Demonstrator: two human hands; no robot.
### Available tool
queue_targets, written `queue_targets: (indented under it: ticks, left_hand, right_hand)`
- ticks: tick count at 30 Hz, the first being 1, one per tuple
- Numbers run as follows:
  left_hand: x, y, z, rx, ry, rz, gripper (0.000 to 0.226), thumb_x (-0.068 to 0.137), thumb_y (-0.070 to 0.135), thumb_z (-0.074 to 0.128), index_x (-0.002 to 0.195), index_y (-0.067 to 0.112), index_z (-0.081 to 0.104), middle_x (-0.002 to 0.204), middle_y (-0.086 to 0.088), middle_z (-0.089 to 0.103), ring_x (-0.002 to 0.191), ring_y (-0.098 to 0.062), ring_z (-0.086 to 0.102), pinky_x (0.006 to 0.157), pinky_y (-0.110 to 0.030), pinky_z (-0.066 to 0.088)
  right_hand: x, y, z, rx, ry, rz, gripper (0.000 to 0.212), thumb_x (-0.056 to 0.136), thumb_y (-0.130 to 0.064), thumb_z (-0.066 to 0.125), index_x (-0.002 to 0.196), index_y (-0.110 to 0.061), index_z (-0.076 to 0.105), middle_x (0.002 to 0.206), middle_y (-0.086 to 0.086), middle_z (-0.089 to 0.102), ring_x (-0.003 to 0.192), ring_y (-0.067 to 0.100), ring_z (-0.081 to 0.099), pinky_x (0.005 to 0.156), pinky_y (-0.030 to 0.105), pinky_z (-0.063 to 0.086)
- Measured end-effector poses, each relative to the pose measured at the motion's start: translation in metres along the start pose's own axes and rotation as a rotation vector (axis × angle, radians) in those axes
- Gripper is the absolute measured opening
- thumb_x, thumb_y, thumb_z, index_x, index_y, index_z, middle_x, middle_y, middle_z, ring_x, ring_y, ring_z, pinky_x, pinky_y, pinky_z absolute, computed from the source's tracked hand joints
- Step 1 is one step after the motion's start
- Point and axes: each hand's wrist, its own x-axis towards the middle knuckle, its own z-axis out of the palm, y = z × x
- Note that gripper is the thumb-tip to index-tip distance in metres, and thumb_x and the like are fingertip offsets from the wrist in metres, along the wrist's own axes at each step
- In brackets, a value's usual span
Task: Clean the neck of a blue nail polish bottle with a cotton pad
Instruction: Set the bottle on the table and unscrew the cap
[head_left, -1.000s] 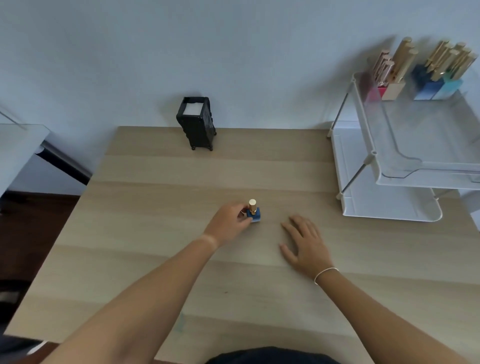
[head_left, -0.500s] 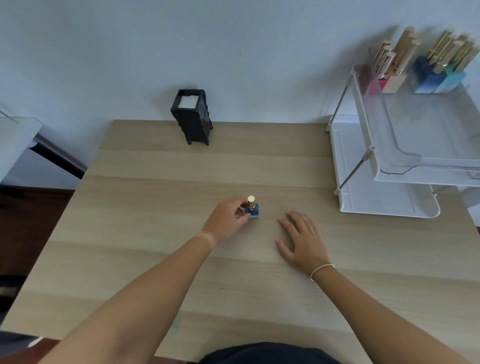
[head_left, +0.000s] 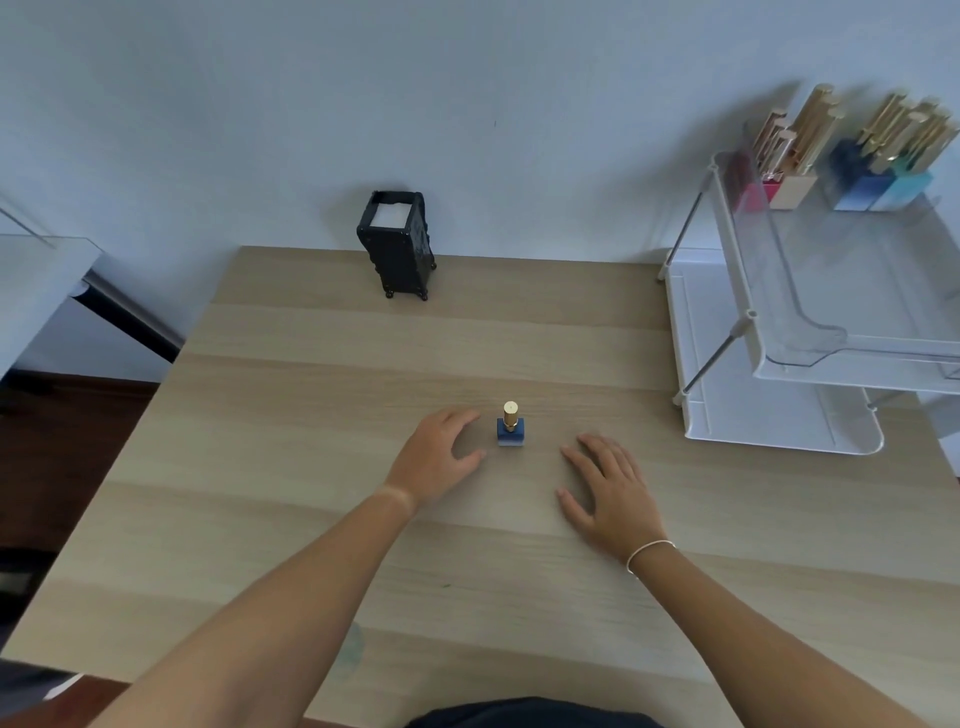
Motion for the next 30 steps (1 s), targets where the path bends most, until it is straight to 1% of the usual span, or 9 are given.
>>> queue_targets:
  ticks: [2, 7, 10, 13, 19, 22, 26, 28, 30]
  left_hand:
    - [-0.005, -0.008, -0.003, 0.047, 0.019, -0.010, 0.050, 0.082, 0.028, 0.063, 0.129, 0.017, 0.048, 0.132, -0.004, 0.050, 0.125, -0.020, 0.040, 0.101, -0.020, 0.026]
    - [-0.015, -0.031, -0.009, 0.162, 0.069, -0.063, 0.054, 0.084, 0.036, 0.060, 0.133, 0.017, 0.045, 0.147, -0.009, 0.036, 0.136, -0.026, 0.028, 0.114, -0.035, 0.022]
    - [-0.022, -0.041, -0.009, 0.217, 0.124, -0.043, 0.053, 0.084, 0.036, 0.060, 0.130, 0.014, 0.048, 0.147, -0.013, 0.036, 0.135, -0.031, 0.032, 0.114, -0.039, 0.024]
    - [-0.025, -0.044, -0.007, 0.227, 0.173, -0.006, 0.050, 0.084, 0.034, 0.061, 0.128, 0.012, 0.051, 0.145, -0.016, 0.039, 0.133, -0.032, 0.037, 0.113, -0.040, 0.028]
    - [-0.026, -0.050, -0.001, 0.225, 0.244, 0.024, 0.050, 0.083, 0.038, 0.060, 0.127, 0.015, 0.052, 0.143, -0.012, 0.043, 0.131, -0.028, 0.041, 0.111, -0.036, 0.030]
    - [-0.025, -0.052, 0.002, 0.229, 0.271, 0.021, 0.049, 0.081, 0.038, 0.063, 0.125, 0.017, 0.055, 0.140, -0.011, 0.047, 0.128, -0.029, 0.045, 0.108, -0.038, 0.035]
    - [-0.024, -0.053, 0.004, 0.224, 0.305, 0.012, 0.048, 0.076, 0.036, 0.068, 0.119, 0.016, 0.060, 0.135, -0.012, 0.052, 0.123, -0.032, 0.050, 0.104, -0.043, 0.040]
    - [-0.021, -0.051, 0.004, 0.200, 0.298, -0.009, 0.049, 0.075, 0.038, 0.069, 0.119, 0.018, 0.059, 0.135, -0.012, 0.052, 0.123, -0.032, 0.049, 0.103, -0.045, 0.040]
    - [-0.015, -0.045, 0.006, 0.161, 0.263, 0.015, 0.052, 0.076, 0.040, 0.067, 0.122, 0.019, 0.057, 0.136, -0.010, 0.051, 0.125, -0.030, 0.046, 0.106, -0.044, 0.035]
  right_hand:
    - [0.002, 0.001, -0.002, 0.029, 0.006, 0.007, 0.045, 0.077, -0.031, 0.066, 0.117, -0.011, 0.061, 0.127, 0.015, 0.058, 0.121, 0.034, 0.052, 0.105, 0.047, 0.037]
    - [0.035, -0.005, -0.022, 0.152, 0.052, 0.073, 0.034, 0.083, -0.020, 0.061, 0.116, -0.010, 0.059, 0.118, 0.013, 0.060, 0.111, 0.032, 0.054, 0.094, 0.040, 0.042]
    - [0.070, -0.016, -0.043, 0.199, 0.122, 0.051, 0.030, 0.085, -0.012, 0.057, 0.114, -0.006, 0.059, 0.115, 0.015, 0.060, 0.108, 0.033, 0.055, 0.095, 0.035, 0.039]
    - [0.109, -0.035, -0.066, 0.225, 0.171, 0.019, 0.028, 0.087, -0.016, 0.054, 0.113, -0.008, 0.060, 0.114, 0.013, 0.062, 0.108, 0.030, 0.055, 0.094, 0.035, 0.040]
    - [0.183, -0.086, -0.088, 0.259, 0.136, -0.122, 0.028, 0.088, -0.020, 0.052, 0.114, -0.014, 0.059, 0.115, 0.007, 0.060, 0.109, 0.022, 0.053, 0.084, 0.022, 0.035]
    - [0.198, -0.099, -0.087, 0.280, 0.079, -0.171, 0.027, 0.088, -0.022, 0.051, 0.113, -0.016, 0.059, 0.115, 0.005, 0.059, 0.106, 0.020, 0.053, 0.085, 0.024, 0.038]
    - [0.183, -0.094, -0.079, 0.337, 0.042, -0.179, 0.021, 0.087, -0.021, 0.052, 0.105, -0.017, 0.063, 0.104, 0.002, 0.063, 0.088, 0.019, 0.057, 0.080, 0.035, 0.049]
    - [0.166, -0.086, -0.075, 0.340, 0.016, -0.170, 0.018, 0.087, -0.022, 0.053, 0.101, -0.017, 0.065, 0.100, 0.000, 0.063, 0.085, 0.018, 0.058, 0.079, 0.037, 0.050]
    - [0.150, -0.079, -0.073, 0.332, -0.015, -0.155, 0.018, 0.088, -0.023, 0.054, 0.099, -0.017, 0.065, 0.099, 0.001, 0.064, 0.084, 0.018, 0.058, 0.078, 0.036, 0.050]
